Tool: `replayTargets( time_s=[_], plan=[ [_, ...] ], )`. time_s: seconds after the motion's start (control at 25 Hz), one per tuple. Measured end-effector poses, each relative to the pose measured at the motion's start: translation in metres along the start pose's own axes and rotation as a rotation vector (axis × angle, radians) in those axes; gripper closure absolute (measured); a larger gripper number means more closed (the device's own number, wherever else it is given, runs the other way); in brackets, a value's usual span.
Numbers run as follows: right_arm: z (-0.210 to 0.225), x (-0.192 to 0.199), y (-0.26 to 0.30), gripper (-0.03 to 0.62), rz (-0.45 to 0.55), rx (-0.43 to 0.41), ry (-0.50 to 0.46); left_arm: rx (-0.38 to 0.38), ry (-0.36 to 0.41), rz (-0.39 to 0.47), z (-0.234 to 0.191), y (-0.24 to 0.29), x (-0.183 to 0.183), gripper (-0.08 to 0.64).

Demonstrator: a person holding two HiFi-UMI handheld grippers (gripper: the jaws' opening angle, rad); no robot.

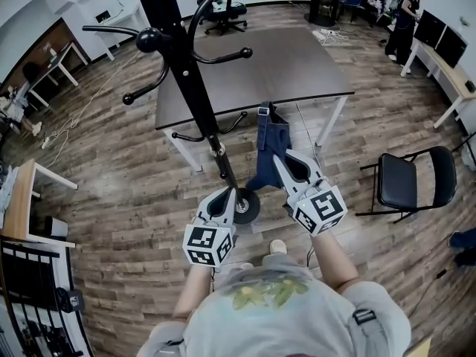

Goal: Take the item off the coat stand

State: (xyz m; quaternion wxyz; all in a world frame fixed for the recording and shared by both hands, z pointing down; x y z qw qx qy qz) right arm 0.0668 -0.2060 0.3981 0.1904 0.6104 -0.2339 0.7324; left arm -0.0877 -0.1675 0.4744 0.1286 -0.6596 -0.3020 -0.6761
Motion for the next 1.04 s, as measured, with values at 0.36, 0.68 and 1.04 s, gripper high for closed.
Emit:
replayTargets(
  time_s=[0.36,0.68,1.04],
  plan=[
    [-0.014,0.025,-0.015,0.560,-0.061,-0.016,0.047,0.027,0.014,0.010,0.006,0.007,-0.012,0.545],
    [-0.012,0.037,-0.017,0.560,-0.091,-0.008,0.055,0.021,0.011,0.008,-0.001,0.008,-0.012,0.545],
    [-0.015,0.044,-0.024,0.560,-0.108,-0.013,0.063,0.011,0.008,0.001,-0.001,0.004,-0.009,0.545]
  ],
)
Point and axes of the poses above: the fingertips, and each gripper's own axes: y forward along the fingers, z to its right, x out of its underside, the point moved 3 cm from there along -y, backward along the fingers, and after that the axes turned 6 degrees about y, right-handed, at the moved point
